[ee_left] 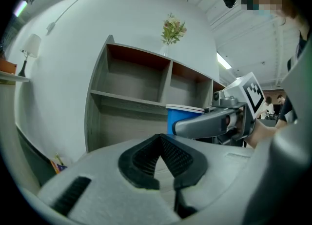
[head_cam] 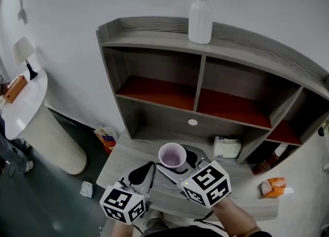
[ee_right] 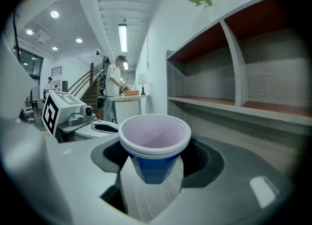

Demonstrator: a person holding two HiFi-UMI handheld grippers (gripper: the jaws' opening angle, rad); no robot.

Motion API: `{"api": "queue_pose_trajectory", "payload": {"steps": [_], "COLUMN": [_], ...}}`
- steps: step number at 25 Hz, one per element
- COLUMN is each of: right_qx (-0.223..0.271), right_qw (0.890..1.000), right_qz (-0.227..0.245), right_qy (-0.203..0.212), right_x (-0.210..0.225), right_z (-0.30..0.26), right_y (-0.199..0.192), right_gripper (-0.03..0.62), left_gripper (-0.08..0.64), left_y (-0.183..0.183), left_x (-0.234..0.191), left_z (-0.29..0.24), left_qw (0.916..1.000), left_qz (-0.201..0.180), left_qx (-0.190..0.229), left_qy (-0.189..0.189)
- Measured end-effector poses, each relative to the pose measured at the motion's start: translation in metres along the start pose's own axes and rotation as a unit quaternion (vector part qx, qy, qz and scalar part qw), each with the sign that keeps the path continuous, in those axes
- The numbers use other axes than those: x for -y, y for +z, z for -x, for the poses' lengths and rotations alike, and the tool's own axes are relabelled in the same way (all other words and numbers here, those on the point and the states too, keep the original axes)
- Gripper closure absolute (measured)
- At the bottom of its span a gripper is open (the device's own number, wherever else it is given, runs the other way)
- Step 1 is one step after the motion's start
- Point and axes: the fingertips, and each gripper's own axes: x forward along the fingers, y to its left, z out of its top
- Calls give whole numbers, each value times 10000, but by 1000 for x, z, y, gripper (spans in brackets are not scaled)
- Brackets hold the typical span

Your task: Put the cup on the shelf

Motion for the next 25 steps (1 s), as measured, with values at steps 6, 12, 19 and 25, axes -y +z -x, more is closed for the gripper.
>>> {"api": "queue_pose_trajectory", "payload": {"steps": [6, 12, 19, 25], "right_qx": [47, 201, 381, 491], "right_qw": [9998, 9990, 9965, 9930], "right_qz": [49, 210, 368, 425], "right_qy": [-181, -330, -640, -990], "right_x": [9, 17, 36, 62], "right_z": [-33, -57, -76, -85], "right_y": [30, 66, 108, 136], "right_gripper": [279, 279, 279, 279], "left_gripper": [571, 571, 571, 571], "left_y": [23, 41, 54, 64], "left_x": [-36, -62, -83, -97], "left_z": [-3, -8, -16, -22], "left_qw": [9999, 9997, 9992, 9985], "left_qz": [-73, -82, -136, -155], "left_qx": [33, 87, 74, 114], "left_qy": [-80, -193, -371, -517]}}
